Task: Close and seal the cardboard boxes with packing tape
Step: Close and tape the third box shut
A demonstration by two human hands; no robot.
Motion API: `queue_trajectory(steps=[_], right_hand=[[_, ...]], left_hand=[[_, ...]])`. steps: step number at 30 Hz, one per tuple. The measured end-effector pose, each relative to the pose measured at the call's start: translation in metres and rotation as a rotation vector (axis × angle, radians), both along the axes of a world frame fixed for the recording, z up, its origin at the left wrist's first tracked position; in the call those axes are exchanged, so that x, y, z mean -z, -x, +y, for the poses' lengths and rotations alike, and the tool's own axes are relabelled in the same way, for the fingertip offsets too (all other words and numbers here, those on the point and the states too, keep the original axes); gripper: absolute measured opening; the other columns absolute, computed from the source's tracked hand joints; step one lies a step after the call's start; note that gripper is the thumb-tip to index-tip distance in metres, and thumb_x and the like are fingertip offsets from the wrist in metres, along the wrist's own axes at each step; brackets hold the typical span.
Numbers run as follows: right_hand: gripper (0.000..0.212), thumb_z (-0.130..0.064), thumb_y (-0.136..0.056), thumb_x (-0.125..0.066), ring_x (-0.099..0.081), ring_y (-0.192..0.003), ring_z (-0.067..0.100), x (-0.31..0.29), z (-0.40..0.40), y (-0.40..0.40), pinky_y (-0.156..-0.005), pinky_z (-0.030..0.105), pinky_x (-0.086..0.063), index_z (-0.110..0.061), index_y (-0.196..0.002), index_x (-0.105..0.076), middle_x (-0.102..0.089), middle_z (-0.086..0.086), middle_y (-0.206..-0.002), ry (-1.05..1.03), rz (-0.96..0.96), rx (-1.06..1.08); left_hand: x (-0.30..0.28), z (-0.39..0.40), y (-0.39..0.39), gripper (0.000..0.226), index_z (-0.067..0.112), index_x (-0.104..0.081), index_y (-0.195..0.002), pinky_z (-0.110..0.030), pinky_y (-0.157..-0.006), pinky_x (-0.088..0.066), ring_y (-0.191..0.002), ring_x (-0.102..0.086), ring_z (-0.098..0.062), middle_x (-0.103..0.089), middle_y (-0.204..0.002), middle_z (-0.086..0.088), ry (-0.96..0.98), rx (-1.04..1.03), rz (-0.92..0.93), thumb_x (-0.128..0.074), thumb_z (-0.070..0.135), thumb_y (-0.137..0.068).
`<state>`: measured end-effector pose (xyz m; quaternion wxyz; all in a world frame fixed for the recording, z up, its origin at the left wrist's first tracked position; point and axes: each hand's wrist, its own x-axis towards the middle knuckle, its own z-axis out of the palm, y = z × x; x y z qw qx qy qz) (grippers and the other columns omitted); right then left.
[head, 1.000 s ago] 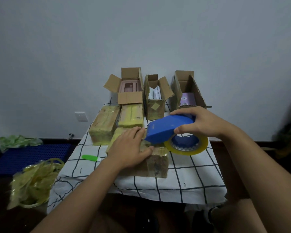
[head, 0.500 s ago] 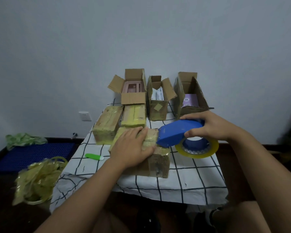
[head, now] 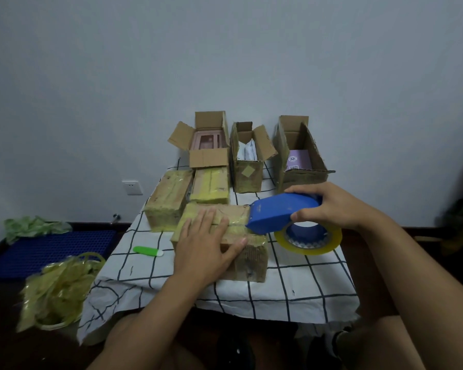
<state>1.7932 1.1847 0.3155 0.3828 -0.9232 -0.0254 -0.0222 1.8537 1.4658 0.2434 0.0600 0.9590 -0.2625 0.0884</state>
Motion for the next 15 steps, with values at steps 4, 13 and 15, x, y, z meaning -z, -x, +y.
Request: queue_trajectory(steps=[4,13,15], right_hand=[[0.059,-0.050,-0.069,-0.070,-0.063,-0.095,0.005,0.0032,0.0003,0.0019,-0.077,0.016,-0.045,-0.038,-0.126,-0.061,-0.063,-0.017,-0.109,-0.026,-0.005,0.018],[0.051,-0.046,-0.073,-0.071,-0.062,-0.096,0.005,0.0085,0.0008,0.0062,-0.075,0.015,-0.047,-0.044,-0.123,-0.058,-0.062,-0.020,-0.108,-0.062,-0.009,0.030],[0.052,-0.045,-0.073,-0.071,-0.062,-0.097,0.007,0.0094,0.0012,0.0069,-0.075,0.016,-0.047,-0.043,-0.123,-0.058,-0.062,-0.018,-0.109,-0.069,-0.010,0.035]], left_hand=[[0.0020,-0.0018,-0.0007,0.089,0.029,-0.023,-0.153,-0.038,-0.121,-0.009,-0.148,-0.019,-0.014,-0.025,-0.161,0.003,-0.001,0.016,0.018,-0.004,0.080,-0.083],[0.0004,0.0046,-0.0001,0.116,0.028,-0.009,-0.156,-0.042,-0.122,-0.001,-0.151,-0.003,-0.028,-0.011,-0.163,-0.012,-0.021,-0.132,0.060,0.009,0.094,-0.063],[-0.0002,0.0035,0.0001,0.119,0.024,-0.015,-0.156,-0.043,-0.122,0.002,-0.151,-0.001,-0.026,-0.009,-0.164,-0.011,-0.021,-0.128,0.071,0.011,0.093,-0.063]])
